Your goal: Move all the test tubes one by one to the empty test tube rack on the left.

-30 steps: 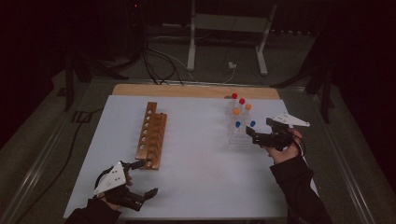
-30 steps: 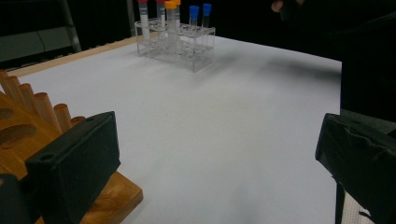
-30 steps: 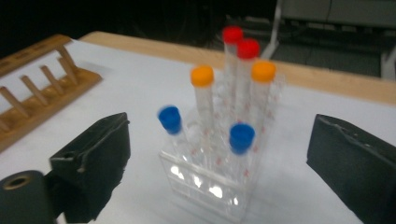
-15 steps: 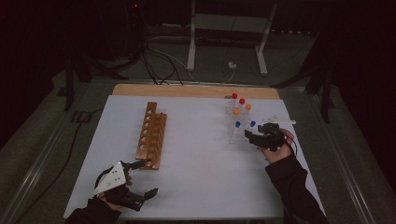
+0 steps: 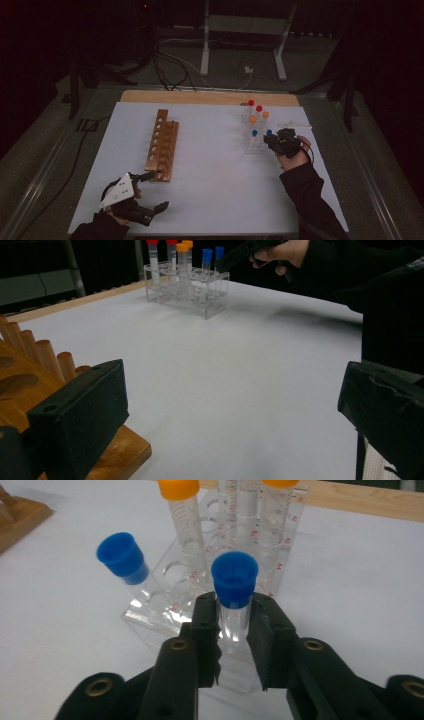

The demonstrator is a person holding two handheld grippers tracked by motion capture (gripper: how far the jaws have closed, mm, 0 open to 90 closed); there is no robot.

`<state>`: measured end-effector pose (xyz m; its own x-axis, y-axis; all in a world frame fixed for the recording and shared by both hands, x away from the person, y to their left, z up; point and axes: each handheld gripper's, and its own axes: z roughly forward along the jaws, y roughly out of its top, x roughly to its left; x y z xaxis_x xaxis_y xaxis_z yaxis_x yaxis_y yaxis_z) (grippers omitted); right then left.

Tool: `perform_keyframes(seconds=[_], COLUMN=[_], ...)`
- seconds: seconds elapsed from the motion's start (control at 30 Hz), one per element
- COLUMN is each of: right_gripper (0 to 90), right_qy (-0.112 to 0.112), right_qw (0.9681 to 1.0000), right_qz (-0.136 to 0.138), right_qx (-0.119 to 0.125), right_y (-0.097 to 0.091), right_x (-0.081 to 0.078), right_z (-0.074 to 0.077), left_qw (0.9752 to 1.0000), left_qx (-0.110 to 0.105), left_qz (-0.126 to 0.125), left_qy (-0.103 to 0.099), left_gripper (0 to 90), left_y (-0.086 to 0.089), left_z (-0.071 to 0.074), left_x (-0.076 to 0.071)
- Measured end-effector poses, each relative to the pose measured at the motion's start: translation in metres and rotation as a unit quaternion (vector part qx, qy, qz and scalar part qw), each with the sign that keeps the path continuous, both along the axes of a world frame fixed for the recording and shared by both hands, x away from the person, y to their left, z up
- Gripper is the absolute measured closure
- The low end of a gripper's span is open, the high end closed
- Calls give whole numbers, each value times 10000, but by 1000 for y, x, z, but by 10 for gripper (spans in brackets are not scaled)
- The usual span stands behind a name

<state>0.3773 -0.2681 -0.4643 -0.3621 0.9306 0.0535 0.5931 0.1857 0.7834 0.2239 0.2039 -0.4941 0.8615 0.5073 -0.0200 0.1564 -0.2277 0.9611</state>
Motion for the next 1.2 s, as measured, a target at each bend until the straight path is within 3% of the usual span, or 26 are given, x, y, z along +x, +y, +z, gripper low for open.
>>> perform_keyframes(seconds=[0.57,0.97,1.2], right_gripper=[774,775,774], right_qy=[-203,-446,-628], right_qw=[9997,9987,9970], right_qz=[-15,155,370], right_qx=[-155,-185,-268], right_y=[0,-3,-2], right_x=[-1,-9,-26], right_z=[4,41,69], left_qw=[10000,10000,10000], left_qx=[-9,-1,-25], left_qz=[5,15,-26], left_qy=[26,26,67], left_gripper=[6,6,6], left_y=[0,-1,-3], left_z=[0,0,2], left_x=[0,1,0])
